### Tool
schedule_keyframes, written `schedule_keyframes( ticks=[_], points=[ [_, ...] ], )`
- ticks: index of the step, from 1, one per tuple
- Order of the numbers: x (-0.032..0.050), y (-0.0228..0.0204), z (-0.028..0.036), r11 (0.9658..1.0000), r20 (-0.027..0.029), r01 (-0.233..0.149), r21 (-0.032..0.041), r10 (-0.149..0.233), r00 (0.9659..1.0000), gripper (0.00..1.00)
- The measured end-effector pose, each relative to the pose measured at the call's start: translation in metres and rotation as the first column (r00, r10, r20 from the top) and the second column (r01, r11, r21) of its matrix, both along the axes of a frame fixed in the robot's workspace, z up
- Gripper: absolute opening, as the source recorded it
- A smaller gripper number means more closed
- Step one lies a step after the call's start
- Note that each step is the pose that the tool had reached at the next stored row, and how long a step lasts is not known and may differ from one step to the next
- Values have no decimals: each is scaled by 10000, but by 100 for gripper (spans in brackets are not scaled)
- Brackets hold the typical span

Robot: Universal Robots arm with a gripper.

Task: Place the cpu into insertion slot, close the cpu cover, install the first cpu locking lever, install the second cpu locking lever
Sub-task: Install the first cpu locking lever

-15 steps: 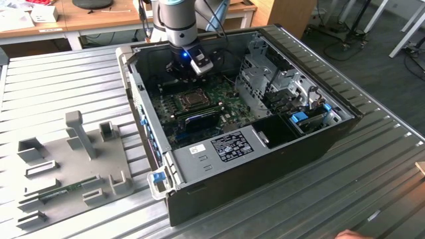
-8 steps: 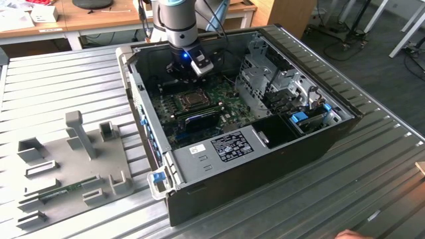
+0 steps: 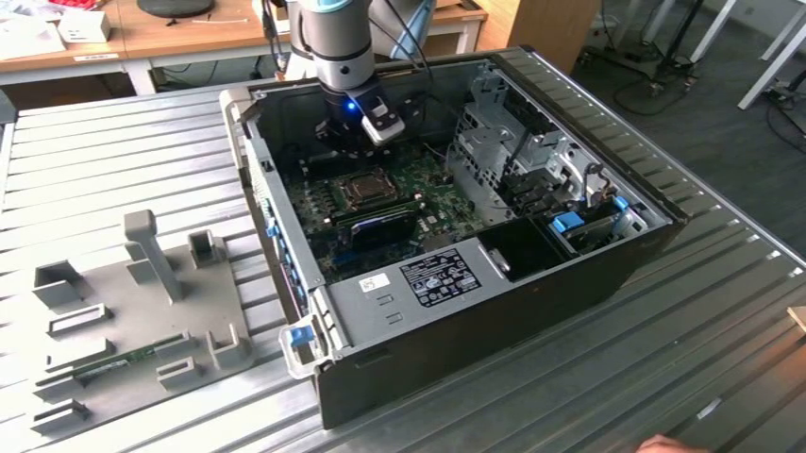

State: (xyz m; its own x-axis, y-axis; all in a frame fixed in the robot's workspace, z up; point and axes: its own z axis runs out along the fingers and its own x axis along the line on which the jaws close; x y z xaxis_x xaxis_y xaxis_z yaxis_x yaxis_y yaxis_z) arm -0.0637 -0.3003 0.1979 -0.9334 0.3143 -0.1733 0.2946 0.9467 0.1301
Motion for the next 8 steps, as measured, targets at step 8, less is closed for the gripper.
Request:
schedule_keyframes(
  ticks=[8],
  points=[
    [-18,-1,-31,10000,54,-1,-3,2,10000,10]
  ],
)
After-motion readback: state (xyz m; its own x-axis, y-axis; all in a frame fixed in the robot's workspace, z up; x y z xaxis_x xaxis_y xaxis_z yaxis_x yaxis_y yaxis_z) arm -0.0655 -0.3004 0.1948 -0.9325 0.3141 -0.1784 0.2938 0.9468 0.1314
